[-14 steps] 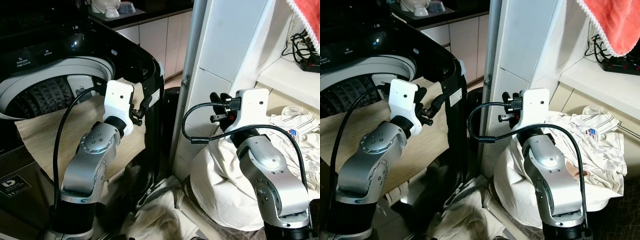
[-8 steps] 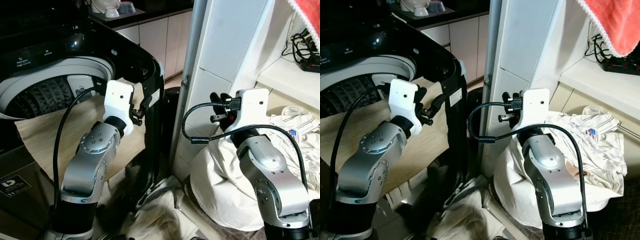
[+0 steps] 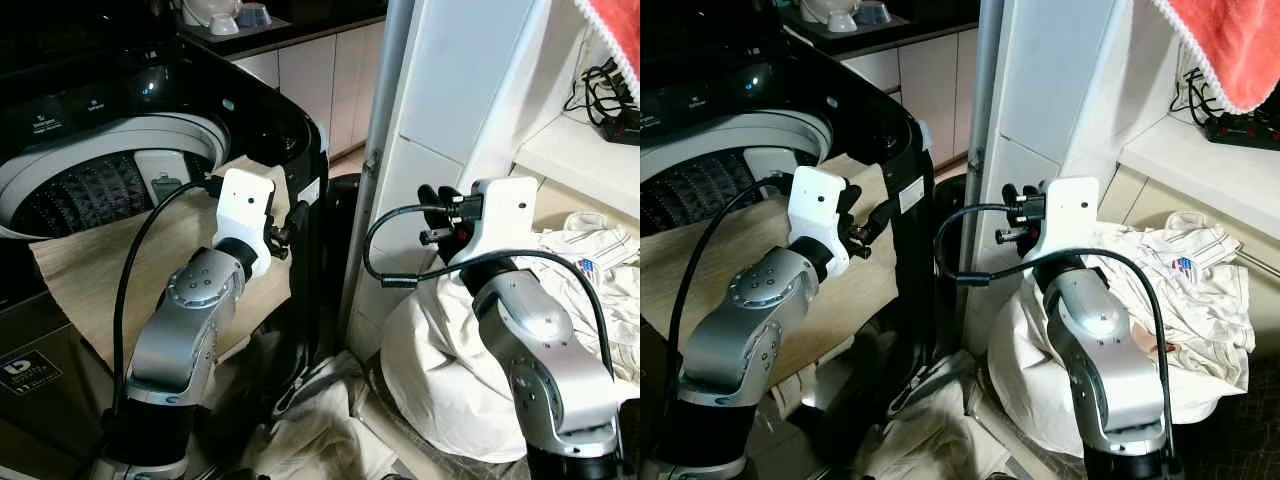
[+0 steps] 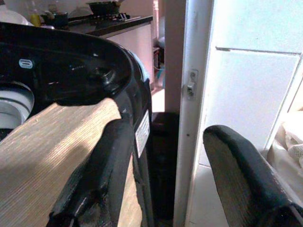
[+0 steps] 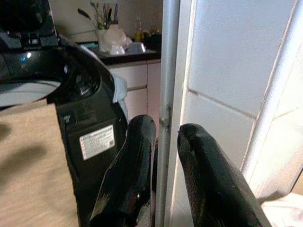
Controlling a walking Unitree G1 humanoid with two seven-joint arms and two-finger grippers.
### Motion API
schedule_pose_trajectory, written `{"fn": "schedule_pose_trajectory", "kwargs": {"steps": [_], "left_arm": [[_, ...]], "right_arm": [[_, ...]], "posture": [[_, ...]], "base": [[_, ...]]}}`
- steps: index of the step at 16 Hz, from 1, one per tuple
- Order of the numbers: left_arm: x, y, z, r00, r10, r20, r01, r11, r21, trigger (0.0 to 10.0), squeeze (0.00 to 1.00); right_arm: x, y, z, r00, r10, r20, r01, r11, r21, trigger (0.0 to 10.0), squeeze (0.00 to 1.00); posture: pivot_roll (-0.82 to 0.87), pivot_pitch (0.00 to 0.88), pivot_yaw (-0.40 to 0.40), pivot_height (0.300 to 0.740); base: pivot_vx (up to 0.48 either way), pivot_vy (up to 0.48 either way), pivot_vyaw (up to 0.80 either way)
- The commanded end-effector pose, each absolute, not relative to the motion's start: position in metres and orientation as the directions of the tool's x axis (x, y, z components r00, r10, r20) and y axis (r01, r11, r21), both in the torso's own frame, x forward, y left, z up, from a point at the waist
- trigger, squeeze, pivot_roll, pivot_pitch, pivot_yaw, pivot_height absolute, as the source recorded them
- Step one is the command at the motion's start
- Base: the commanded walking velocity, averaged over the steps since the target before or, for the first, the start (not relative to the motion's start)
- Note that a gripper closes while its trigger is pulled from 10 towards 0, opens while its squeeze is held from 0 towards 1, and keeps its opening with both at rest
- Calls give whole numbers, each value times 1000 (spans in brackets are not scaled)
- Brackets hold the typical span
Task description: Clothes washing
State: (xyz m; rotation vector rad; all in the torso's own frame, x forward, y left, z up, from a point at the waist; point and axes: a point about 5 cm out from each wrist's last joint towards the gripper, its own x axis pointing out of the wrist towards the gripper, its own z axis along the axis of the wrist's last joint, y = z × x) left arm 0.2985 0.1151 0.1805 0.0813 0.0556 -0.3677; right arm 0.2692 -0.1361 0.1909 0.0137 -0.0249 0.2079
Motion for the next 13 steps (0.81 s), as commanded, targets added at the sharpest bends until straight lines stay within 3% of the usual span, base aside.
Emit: {"fn": "schedule_pose_trajectory", "kwargs": {"steps": [1,4,5,6,13], "left_arm": [[299,112,188,930,-366,-45,368,927,73,10000,0],[299,108,182,923,-375,-84,379,925,35,10000,0],[297,109,184,916,-396,-67,396,918,-3,10000,137],[296,110,186,916,-398,-50,397,917,-23,10000,1000],[295,117,193,924,-382,-11,382,924,19,10000,1000]], "right_arm": [[266,-136,191,978,207,25,-208,978,16,10000,0],[267,-137,190,980,195,28,-195,981,-2,10000,0],[268,-138,190,980,196,25,-197,980,42,10000,0],[269,-138,191,978,208,35,-209,976,60,10000,1000],[278,-137,196,968,241,65,-244,969,43,10000,1000]], "posture": [[-71,0,23,740],[-70,0,21,740],[-60,0,8,740],[-53,0,2,740],[-25,0,-9,740]], "base": [[0,0,0],[0,0,0],[0,0,0],[0,0,0],[0,0,0]]}}
